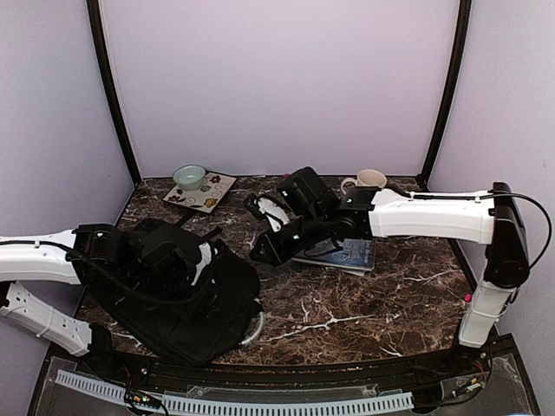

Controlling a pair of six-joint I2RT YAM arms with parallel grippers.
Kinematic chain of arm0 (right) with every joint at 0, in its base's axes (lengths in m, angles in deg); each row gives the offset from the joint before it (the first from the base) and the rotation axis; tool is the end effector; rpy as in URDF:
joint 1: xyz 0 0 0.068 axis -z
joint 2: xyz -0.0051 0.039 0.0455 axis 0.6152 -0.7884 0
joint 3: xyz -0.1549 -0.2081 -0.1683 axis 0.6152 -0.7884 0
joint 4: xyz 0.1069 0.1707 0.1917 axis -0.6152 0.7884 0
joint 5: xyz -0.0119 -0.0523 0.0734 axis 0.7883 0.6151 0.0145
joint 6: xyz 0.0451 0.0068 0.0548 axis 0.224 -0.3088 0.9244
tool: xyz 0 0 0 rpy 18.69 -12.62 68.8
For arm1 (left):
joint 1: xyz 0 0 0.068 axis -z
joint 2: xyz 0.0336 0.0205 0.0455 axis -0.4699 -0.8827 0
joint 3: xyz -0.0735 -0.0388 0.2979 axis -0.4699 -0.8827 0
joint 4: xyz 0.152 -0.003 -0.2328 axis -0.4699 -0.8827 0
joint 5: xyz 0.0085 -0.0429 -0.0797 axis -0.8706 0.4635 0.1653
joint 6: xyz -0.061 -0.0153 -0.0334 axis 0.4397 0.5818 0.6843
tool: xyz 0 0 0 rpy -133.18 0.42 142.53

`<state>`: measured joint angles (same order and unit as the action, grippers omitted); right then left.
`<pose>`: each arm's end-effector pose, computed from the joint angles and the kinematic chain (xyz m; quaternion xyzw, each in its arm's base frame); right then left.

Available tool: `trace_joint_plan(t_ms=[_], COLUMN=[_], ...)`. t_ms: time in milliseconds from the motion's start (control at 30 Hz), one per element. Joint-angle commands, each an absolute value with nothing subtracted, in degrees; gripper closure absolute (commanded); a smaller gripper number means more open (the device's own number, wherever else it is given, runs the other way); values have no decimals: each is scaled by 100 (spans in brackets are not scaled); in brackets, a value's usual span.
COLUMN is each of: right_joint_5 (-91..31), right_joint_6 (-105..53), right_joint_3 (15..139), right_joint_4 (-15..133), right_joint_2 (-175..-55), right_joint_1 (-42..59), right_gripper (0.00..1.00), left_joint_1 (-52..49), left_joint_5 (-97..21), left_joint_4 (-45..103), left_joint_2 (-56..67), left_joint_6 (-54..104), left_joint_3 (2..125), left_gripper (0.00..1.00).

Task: Pack the student bag
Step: Grab the largest pocket of the student bag.

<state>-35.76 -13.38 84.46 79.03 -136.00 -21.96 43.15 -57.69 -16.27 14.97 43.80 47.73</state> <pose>0.2146 0.3976 0.2955 -0.3579 0.8264 0.3502 0.2576 0.0905 -0.2290 0.2979 0.3009 0.8950 -0.1827 0.2740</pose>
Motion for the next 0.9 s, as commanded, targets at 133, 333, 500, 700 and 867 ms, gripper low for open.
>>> trace_joint_plan(t_ms=[133, 333, 500, 700, 867], right_joint_5=[-4346, -5363, -5442, -4823, -4176], right_joint_6=[-1701, -1813, -1980, -2345, -3057], right_joint_3=[7871, 7873, 7860, 7807, 7246], right_joint_4=[8333, 8160, 8076, 8105, 7587], right_joint_2=[-14057, -14553, -14864, -14958, -14571], right_joint_1=[-2168, -2031, -2024, -2058, -2237], right_gripper=[49, 29, 27, 31, 30], left_joint_1=[4390, 4395, 4395, 4395, 4395], left_joint_5=[-5617, -5482, -5557, -5731, -5879], left_joint_4=[-2569, -2558, -2683, -2826, -2837], left_joint_2=[2194, 2261, 2328, 2367, 2293], left_joint_6=[4454, 4633, 4841, 4818, 4727], left_joint_3=[4634, 4595, 4563, 4605, 4667], left_gripper=[35, 36, 36, 36, 36])
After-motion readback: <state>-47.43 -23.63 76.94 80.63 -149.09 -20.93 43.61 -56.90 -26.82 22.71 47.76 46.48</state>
